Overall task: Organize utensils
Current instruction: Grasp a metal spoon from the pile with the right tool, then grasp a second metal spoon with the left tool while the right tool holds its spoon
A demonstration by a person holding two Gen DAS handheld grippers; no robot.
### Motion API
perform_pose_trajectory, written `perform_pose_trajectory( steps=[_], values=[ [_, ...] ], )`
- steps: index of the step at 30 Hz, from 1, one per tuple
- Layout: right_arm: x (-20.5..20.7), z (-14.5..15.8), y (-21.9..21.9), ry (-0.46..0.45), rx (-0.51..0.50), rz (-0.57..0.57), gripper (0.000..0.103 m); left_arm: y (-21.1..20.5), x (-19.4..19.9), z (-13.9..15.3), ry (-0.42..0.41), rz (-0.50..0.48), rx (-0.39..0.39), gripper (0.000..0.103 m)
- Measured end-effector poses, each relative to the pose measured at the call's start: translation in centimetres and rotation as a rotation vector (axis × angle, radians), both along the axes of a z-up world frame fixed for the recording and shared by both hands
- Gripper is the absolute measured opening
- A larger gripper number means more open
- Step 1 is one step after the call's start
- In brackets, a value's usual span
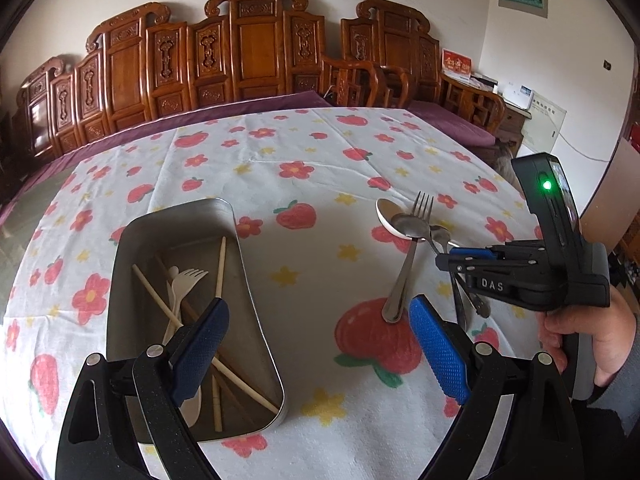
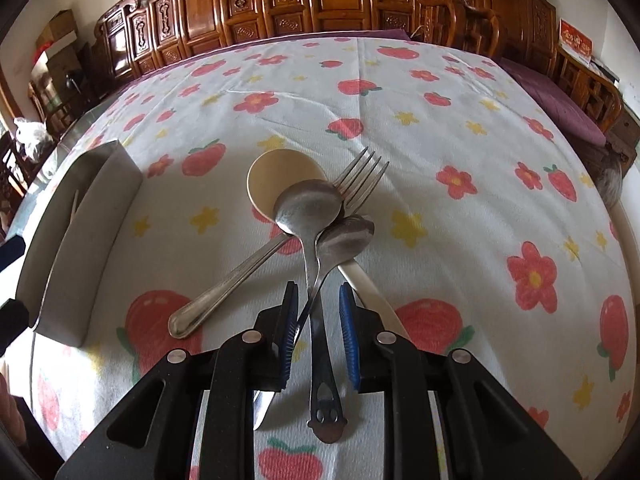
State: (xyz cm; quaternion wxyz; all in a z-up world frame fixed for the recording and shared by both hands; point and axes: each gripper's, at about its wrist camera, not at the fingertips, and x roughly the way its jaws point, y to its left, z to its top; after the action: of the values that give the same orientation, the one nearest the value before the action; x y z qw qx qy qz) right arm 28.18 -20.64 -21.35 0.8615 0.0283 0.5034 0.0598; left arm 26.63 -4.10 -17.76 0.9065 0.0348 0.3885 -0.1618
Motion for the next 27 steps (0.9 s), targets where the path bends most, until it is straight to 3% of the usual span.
perform_pose_trajectory(
  steps=[3,4,9,17,27],
  values=[
    [0.3,0.0,-0.3,0.009,0.027,-0.012,0.022,0.0,0.1,-0.1,0.002,-0.002,0.004,0.088],
    [0.4,0.0,-0.4,0.009,0.032,-0.016,0.016,-0.1,0.1,-0.1,0.002,-0.001,0.004,0.088],
    [0.2,0.8,-0.5,-0.007,0.042,-0.014,0.004,-0.1,0.1,-0.1,0.001,-0.003,0.006,0.088],
    [-0.4,2.0,-0.3,-0.037,0.025,0.02,0.002,-0.4,0.0,-0.5,0.004,-0.007,0.017,0.088],
    [-4.3,6.2,-2.3,-0.129,0.031,0.064,0.002,-1.4,-0.3,-0.7,0.005,-0.014,0.022,0.088]
  ],
)
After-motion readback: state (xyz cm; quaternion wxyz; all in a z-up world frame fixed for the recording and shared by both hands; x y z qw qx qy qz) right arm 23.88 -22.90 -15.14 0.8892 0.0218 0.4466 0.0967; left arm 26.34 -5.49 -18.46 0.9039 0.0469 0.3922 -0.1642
